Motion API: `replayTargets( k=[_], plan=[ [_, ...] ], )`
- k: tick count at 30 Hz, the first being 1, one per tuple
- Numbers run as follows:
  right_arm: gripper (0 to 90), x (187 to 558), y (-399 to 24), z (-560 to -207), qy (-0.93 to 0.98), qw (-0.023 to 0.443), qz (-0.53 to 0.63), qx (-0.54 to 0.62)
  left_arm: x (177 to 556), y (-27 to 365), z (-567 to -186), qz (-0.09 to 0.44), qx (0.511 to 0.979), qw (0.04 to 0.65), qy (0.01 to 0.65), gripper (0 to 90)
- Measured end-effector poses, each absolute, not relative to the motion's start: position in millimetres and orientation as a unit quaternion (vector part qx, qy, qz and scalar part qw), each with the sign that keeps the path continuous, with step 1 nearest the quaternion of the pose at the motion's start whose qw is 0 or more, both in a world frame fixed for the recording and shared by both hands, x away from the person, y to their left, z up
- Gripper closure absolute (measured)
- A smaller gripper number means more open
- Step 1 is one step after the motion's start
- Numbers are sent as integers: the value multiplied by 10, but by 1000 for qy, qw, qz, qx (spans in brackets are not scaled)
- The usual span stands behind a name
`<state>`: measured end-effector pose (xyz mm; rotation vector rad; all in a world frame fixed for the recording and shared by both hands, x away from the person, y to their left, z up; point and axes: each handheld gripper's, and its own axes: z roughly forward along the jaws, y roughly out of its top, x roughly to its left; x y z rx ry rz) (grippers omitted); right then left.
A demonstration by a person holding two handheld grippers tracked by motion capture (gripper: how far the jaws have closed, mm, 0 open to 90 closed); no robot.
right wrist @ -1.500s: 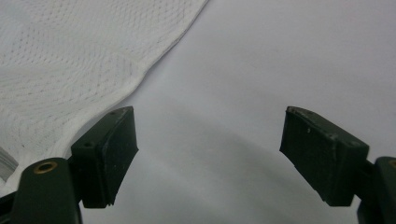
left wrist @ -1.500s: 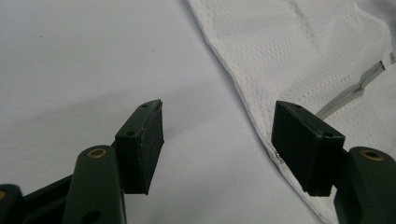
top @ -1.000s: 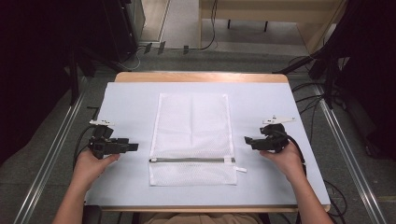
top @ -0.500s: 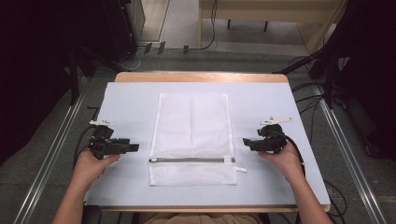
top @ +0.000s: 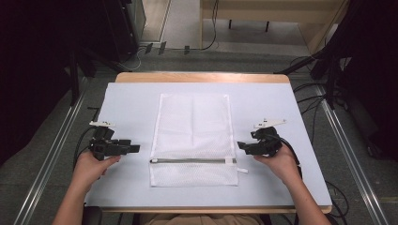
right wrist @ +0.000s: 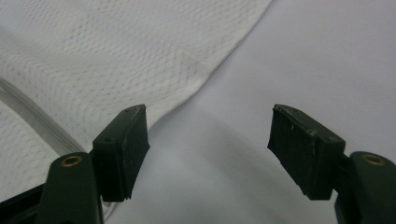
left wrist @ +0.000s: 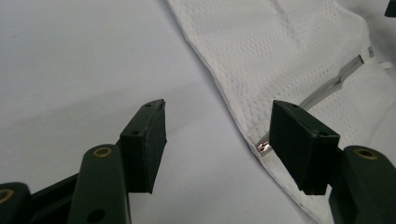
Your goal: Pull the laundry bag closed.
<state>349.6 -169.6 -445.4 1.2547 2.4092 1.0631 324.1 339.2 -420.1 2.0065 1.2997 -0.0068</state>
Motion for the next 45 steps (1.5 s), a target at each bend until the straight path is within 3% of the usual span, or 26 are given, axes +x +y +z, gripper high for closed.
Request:
replayTargets(
  k=[17,45],
  plan=[
    [375,3390,-1452,-4419,839,101,368,387,3233,3391,-4222,2,787,361,501,373],
    [410,3268,-1107,-4403,861,85,370,338,3222,3383,-4232,-1,787,366,497,380]
  ],
)
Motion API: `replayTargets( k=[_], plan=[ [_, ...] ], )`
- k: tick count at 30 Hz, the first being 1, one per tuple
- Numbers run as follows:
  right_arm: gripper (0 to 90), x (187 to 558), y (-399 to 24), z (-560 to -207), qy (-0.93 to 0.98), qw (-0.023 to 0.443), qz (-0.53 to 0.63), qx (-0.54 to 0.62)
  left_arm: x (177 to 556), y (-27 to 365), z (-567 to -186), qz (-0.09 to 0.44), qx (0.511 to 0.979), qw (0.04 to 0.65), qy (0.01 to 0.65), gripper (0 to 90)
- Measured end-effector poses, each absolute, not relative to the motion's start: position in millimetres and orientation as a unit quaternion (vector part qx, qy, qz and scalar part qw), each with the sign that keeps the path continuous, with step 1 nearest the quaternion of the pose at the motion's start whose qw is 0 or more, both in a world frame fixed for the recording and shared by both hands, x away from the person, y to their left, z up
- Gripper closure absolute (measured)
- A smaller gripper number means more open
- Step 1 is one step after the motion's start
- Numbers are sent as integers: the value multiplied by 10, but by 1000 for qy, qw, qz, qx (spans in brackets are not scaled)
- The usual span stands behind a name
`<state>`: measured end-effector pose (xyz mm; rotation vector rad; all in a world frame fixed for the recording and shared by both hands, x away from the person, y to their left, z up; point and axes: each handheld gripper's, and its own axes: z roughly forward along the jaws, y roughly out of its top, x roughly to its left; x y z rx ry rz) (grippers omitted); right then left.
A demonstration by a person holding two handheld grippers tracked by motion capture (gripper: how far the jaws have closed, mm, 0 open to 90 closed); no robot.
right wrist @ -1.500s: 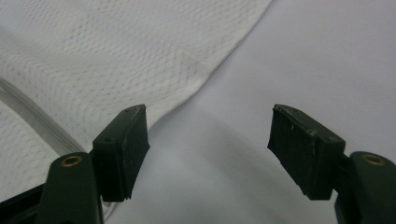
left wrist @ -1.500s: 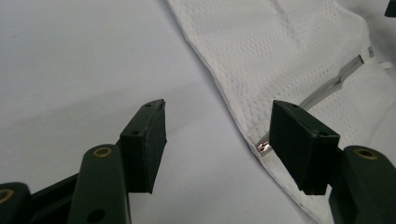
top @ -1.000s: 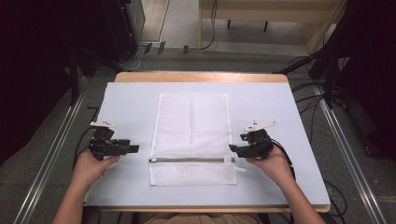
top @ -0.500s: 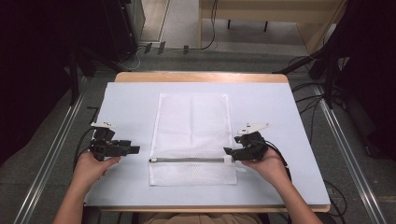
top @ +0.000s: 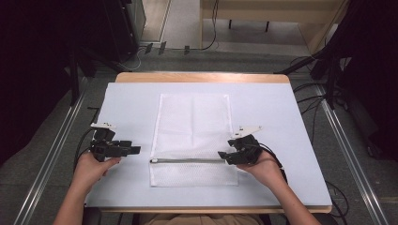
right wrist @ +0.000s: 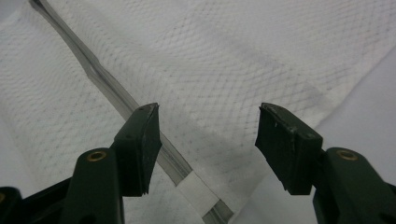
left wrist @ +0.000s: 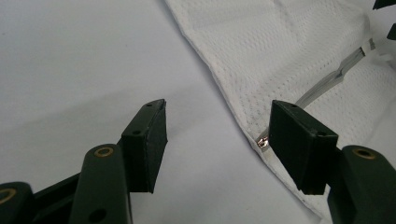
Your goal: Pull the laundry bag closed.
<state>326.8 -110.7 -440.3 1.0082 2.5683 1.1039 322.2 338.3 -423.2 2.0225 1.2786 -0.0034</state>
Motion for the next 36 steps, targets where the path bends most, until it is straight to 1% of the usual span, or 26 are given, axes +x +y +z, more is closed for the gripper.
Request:
replayTargets(
  k=[19,22,36],
  plan=[
    [430,3259,-734,-4328,876,65,363,310,3208,3407,-4231,2,784,368,500,375],
    [438,3273,-638,-4308,877,54,367,305,3207,3401,-4232,3,786,364,499,374],
    [471,3264,-293,-4299,885,48,370,278,3201,3412,-4231,5,785,367,499,371]
  ],
)
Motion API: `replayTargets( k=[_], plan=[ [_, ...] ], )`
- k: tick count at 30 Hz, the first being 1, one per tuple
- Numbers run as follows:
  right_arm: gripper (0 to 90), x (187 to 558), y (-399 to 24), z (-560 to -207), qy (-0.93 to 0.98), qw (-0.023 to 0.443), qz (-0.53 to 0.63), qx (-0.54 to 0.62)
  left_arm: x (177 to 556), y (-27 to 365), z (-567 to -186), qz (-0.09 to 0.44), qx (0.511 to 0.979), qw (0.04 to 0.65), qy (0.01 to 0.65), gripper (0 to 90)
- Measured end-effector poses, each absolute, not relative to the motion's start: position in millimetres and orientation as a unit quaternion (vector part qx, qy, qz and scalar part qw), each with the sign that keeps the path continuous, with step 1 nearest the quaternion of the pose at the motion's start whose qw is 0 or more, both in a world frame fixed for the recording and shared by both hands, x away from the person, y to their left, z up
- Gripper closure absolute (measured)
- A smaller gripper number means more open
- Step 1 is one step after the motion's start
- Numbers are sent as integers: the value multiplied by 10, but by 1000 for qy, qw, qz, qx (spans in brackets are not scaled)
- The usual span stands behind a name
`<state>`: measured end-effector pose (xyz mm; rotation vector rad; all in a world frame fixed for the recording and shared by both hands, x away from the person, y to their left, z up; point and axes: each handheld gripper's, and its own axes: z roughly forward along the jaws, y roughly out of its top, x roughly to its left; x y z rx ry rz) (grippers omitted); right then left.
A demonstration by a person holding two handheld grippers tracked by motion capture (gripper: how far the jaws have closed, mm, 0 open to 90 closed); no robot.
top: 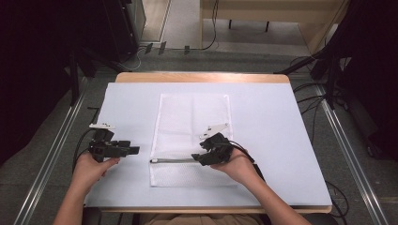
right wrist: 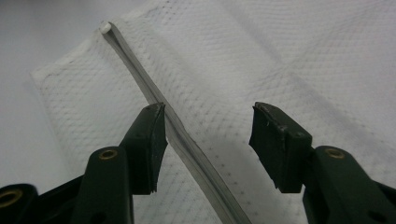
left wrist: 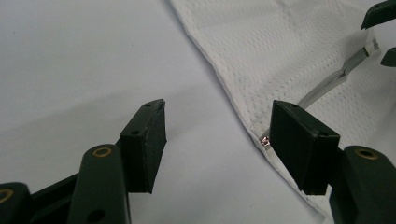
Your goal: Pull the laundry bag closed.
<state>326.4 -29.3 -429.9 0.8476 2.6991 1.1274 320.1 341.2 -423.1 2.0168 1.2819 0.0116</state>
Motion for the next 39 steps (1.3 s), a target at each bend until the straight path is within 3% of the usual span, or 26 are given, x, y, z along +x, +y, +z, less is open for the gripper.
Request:
replayTargets(
  k=[22,39],
  plan=[
    [559,3252,211,-4384,893,-4,375,249,3192,3426,-4234,9,785,366,501,373],
    [688,3206,566,-4417,892,-19,389,227,3188,3433,-4230,11,783,374,497,371]
  ],
)
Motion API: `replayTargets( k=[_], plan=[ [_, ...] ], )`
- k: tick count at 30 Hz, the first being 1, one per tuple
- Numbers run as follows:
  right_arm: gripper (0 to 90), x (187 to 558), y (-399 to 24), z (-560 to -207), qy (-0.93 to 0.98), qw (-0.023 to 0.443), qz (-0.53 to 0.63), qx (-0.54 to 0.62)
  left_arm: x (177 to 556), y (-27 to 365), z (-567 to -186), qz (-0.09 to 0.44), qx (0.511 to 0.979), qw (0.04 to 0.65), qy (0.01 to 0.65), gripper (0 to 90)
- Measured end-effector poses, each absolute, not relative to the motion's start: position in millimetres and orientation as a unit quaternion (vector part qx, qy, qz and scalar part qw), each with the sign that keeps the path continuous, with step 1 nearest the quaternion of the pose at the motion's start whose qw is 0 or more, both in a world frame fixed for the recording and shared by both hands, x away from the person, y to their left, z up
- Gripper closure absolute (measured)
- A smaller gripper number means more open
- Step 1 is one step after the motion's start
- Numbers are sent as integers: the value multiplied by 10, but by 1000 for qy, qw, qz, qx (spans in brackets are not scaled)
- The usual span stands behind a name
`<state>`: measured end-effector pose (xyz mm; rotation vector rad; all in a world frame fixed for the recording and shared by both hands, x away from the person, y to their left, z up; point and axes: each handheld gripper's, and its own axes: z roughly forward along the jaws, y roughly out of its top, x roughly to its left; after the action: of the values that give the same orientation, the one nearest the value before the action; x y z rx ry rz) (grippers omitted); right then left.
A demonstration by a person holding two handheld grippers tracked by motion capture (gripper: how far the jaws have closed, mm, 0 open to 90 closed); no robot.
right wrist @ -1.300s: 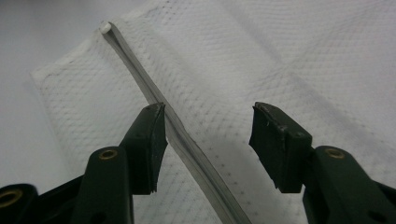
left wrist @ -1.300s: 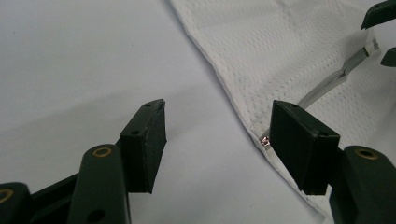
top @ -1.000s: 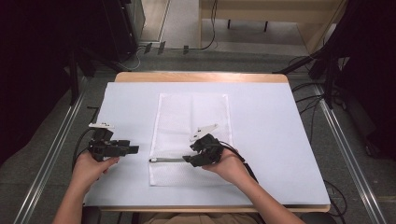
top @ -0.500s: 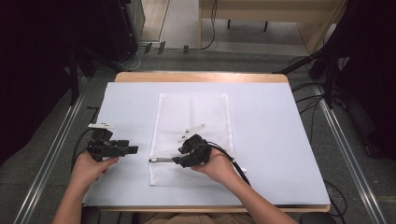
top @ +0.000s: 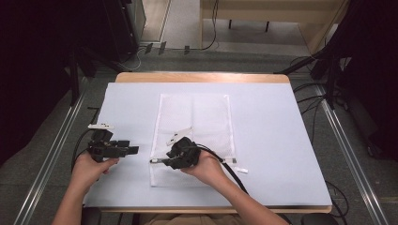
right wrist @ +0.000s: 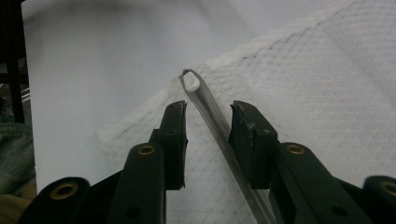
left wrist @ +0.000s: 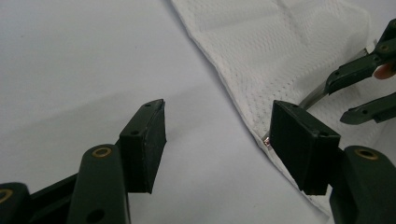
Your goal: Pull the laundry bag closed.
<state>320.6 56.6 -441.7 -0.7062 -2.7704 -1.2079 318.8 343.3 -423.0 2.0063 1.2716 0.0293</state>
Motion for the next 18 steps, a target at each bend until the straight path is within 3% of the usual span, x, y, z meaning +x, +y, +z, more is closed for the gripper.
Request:
replayTargets(
  k=[18],
  plan=[
    [758,3213,858,-4570,-896,47,-374,-233,3195,3405,-4241,3,789,373,488,378]
  ],
)
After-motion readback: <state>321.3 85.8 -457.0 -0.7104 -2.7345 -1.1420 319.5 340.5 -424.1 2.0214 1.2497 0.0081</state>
